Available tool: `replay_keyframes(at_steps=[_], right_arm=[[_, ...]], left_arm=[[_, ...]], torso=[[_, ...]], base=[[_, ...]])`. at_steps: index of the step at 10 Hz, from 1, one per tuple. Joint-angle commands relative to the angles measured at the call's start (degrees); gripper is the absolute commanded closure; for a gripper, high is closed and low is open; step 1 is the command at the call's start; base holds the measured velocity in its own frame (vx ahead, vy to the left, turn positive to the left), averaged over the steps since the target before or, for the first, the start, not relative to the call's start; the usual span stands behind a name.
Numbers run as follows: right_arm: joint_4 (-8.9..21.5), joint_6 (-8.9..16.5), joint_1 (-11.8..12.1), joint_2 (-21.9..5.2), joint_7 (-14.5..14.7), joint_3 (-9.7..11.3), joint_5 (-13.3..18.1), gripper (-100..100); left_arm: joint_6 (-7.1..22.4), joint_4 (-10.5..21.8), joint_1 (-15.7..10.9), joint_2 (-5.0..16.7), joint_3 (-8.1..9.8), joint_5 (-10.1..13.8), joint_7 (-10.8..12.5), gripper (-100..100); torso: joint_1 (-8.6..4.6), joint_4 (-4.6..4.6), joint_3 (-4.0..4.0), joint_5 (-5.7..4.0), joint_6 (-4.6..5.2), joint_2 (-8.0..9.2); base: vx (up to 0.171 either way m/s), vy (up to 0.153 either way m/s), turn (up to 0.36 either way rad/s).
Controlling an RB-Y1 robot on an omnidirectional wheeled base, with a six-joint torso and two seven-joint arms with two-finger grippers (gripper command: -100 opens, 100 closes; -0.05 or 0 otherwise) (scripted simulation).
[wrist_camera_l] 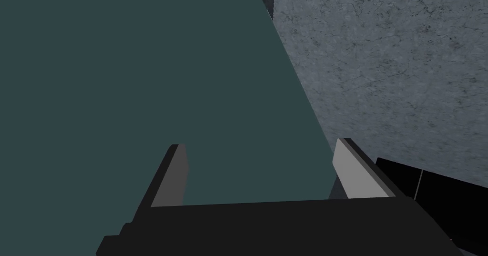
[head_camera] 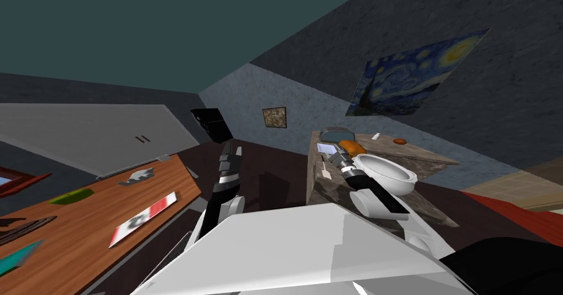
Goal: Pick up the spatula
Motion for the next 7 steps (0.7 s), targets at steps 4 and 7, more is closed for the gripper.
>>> replay_keyframes(at_steps=[4, 7], right_arm=[[-0.5, 5.6, 0.4, -0.6, -3.3, -1.3, -2.1, -100], [-1.3, 11.4, 1.3, -1.9, -8.6, -3.9, -5.9, -100]], left_arm=[[0.0, 0.0, 0.0, 0.0, 0.00, 0.0, 0.0, 0], [0.0, 0.0, 0.0, 0.0, 0.00, 0.0, 0.0, 0]], torso=[[0.00, 0.00, -0.01, 0.00, -0.01, -0.01], [-0.04, 0.00, -0.01, -0.01, -0.01, -0.01]], base=[[0.037, 0.047, -0.079], [0.057, 0.063, -0.174]])
